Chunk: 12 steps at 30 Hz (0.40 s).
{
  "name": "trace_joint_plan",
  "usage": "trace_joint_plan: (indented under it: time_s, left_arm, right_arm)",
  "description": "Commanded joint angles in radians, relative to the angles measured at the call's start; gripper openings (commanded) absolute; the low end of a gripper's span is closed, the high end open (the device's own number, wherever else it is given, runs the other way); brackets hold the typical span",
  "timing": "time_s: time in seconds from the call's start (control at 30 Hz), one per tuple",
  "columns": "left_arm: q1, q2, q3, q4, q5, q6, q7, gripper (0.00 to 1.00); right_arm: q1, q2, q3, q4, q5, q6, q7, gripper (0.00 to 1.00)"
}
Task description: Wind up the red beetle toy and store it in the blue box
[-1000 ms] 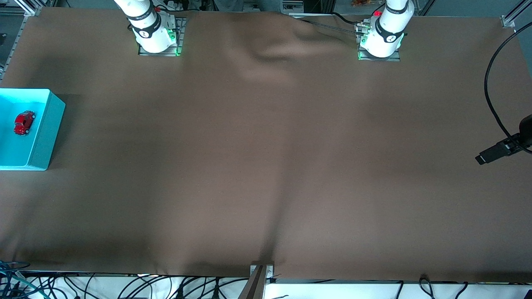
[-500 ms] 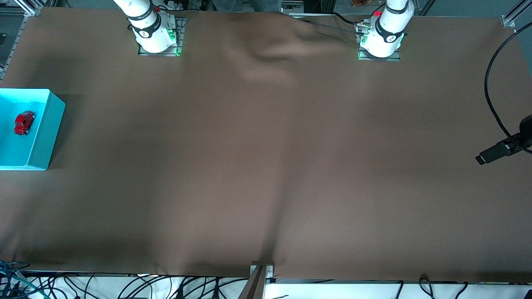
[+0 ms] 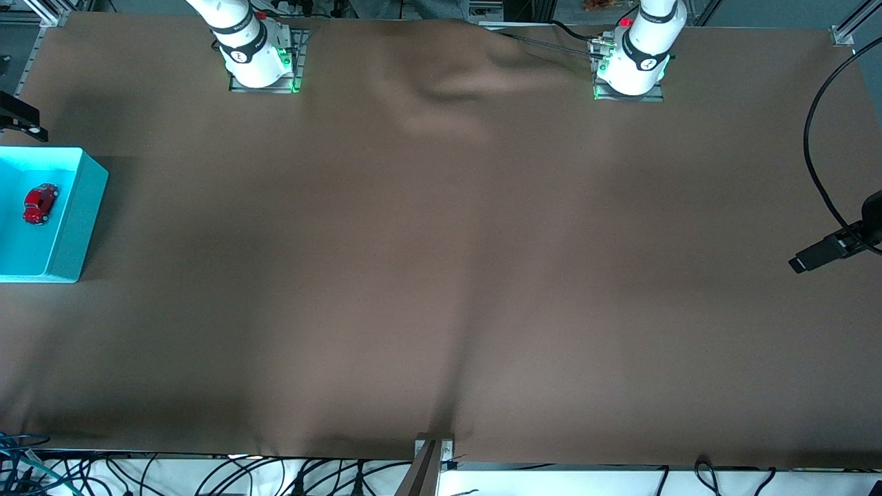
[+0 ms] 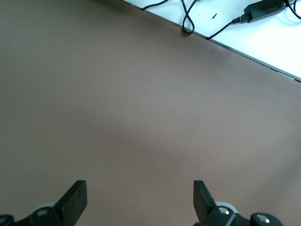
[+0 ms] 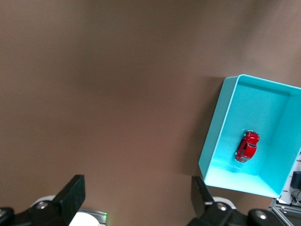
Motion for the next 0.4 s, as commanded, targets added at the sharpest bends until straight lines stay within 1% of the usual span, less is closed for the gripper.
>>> trace_joint_plan:
  time_s: [0.0,0.37]
  left_arm:
    - [0.002,0.003,0.0,0.014,0.015,-0.001,0.025,1.0]
    - [0.002,0.003,0.0,0.014,0.015,-0.001,0.025,1.0]
  right_arm:
    - [-0.003,0.014,0.0,0.034,0.018,-0.027,0.006,1.0]
    - [-0.003,0.014,0.0,0.034,0.017,-0.026,0.001,1.0]
